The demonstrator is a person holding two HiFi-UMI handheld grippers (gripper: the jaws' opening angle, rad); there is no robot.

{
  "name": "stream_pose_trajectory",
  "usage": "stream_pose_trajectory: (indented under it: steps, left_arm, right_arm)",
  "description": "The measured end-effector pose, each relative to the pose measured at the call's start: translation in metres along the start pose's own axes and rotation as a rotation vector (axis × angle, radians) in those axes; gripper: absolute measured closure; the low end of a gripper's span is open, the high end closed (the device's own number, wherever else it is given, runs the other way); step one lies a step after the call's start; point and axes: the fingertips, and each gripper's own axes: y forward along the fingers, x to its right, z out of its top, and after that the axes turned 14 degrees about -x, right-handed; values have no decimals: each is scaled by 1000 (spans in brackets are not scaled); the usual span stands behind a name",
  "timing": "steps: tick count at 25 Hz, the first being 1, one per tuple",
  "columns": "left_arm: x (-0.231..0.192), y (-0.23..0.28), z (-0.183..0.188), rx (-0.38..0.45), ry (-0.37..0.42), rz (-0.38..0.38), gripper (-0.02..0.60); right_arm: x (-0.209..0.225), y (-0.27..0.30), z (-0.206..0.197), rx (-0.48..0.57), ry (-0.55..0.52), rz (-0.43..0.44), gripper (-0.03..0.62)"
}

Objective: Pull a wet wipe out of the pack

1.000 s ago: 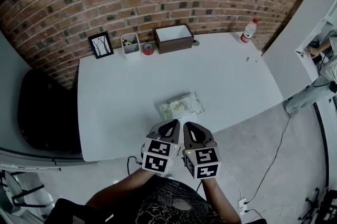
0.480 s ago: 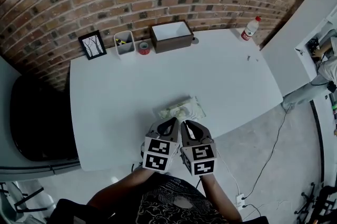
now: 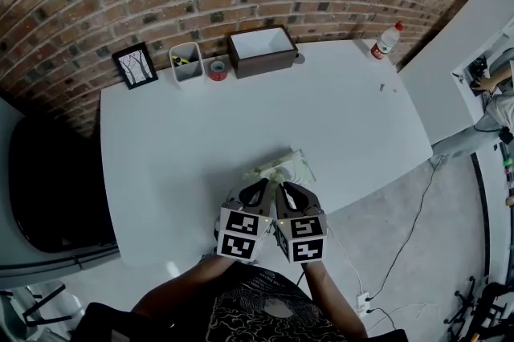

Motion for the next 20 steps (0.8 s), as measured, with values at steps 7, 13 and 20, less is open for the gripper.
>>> stream_pose_trajectory:
  steps: [7,13,20]
  left_arm:
    - [-9,5,0,-14,-5,-11,570]
    - [-10,11,1,-21,-4,-31,569]
    - [-14,17,0,-34,-15,-37,569]
  right_arm:
    - [6,11,0,-23,11,-20,569]
    - [13,16,-1,-45,14,-34,552]
    - [13,25,-3,-66,28,-1,508]
